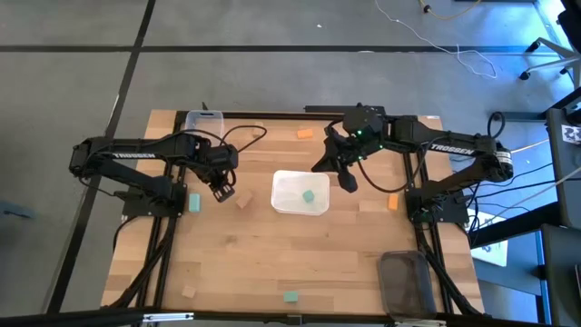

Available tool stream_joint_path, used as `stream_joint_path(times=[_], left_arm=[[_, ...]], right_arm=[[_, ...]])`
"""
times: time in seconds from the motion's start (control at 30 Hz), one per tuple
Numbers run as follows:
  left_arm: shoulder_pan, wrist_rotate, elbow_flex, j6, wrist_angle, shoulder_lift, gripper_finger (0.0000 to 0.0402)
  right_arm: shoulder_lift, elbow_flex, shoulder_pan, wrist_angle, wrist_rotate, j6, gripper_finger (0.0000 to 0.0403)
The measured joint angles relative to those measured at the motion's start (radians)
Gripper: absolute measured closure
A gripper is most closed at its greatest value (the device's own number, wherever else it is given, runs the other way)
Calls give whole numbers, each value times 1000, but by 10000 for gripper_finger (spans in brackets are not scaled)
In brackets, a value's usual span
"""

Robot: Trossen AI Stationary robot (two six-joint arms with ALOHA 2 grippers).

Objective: Sort & place blocks by color
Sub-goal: Put the middle light brown block into the transparent bin

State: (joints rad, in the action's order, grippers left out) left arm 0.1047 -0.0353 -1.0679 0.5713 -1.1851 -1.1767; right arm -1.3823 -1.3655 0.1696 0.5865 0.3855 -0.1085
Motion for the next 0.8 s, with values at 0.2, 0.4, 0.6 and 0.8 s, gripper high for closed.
stream_joint_path(times=[0.2,0.4,0.6,0.8], left_arm=[[0,0,0,14,12,0,319],[0,0,0,25,48,0,319],[0,0,0,27,40,0,319],[0,-11,0,56,32,0,319]], right_arm=[[0,0,0,0,0,0,402],[0,0,0,1,0,0,402],[0,0,0,1,0,0,402],[0,-1,0,1,0,0,401]])
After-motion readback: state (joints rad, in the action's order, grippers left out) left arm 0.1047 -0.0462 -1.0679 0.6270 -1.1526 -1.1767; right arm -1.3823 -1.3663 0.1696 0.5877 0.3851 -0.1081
